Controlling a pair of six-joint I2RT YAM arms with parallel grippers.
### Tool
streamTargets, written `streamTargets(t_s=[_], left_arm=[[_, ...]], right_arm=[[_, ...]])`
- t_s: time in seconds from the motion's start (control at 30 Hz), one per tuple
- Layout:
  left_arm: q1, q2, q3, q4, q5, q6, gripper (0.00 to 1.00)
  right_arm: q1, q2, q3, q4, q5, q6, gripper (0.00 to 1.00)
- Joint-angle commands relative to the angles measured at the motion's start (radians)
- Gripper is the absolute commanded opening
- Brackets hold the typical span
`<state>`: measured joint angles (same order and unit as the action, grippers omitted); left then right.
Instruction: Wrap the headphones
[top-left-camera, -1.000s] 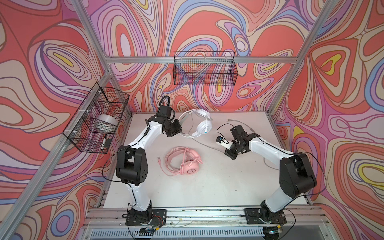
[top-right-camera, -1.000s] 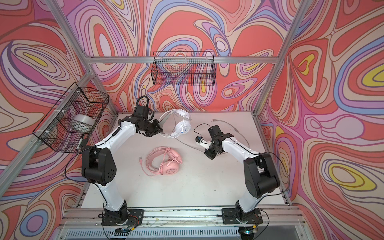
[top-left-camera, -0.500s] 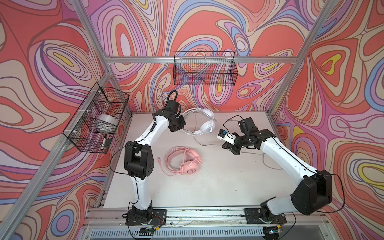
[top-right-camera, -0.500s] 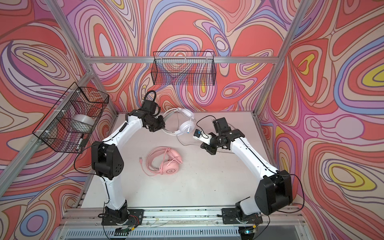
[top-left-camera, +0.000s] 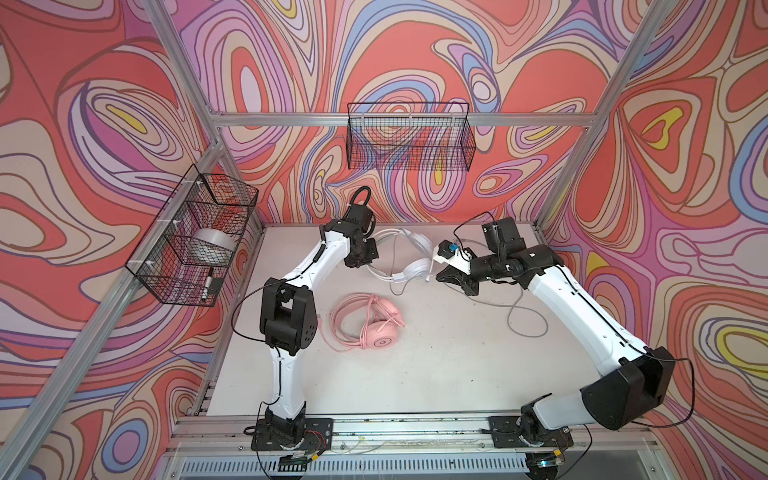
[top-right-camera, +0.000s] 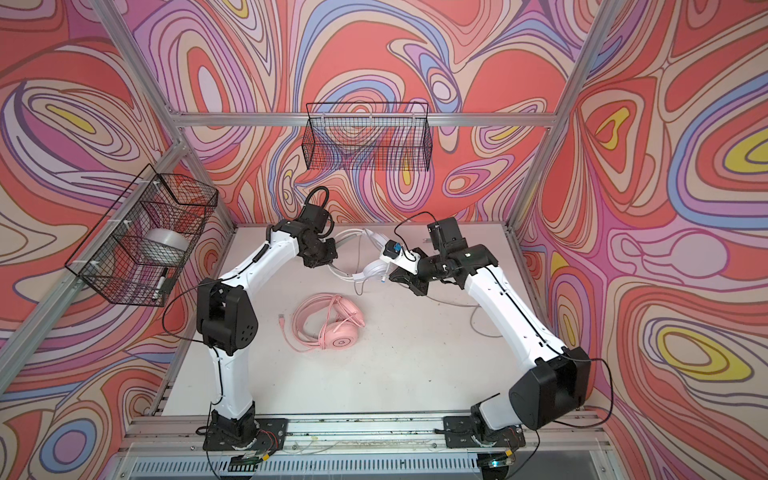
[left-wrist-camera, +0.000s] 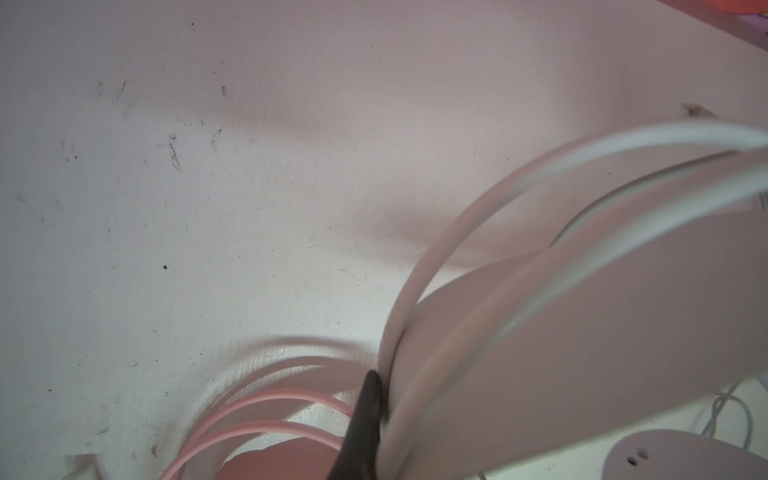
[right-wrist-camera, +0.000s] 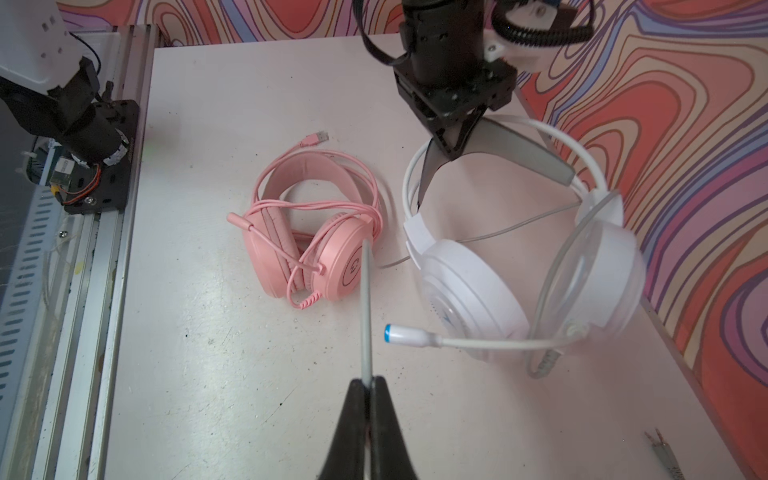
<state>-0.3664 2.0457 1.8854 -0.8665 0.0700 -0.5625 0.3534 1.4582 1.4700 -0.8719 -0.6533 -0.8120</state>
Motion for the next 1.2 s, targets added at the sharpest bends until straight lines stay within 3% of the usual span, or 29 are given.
streamTargets(t_s=[0.0, 0.23, 0.6, 0.9, 1.17], left_arm=[[-0.019, -0.009, 0.034, -0.026, -0.018, 0.038, 0.00], [-0.029, -0.052, -0.018, 0.010, 0.038, 0.085, 0.00], [-0.046, -0.062, -0.004, -0.013, 0.150, 0.168, 0.00], [-0.053, -0.098, -0.013, -0.043, 0.168, 0.223, 0.00], [-0.054, -0.145, -0.069, 0.014, 0.271, 0.232, 0.00]], right_arm=[[0.004, 0.028, 0.047, 0.055, -0.020, 0.063, 0.00], [-0.006, 0.122, 0.133, 0.175, 0.226, 0.248, 0.00], [-0.047, 0.307, 0.279, 0.288, 0.424, 0.479, 0.00], [-0.089, 0.527, 0.420, 0.248, 0.495, 0.570, 0.00], [-0.131, 0.640, 0.409, 0.217, 0.332, 0.630, 0.00]])
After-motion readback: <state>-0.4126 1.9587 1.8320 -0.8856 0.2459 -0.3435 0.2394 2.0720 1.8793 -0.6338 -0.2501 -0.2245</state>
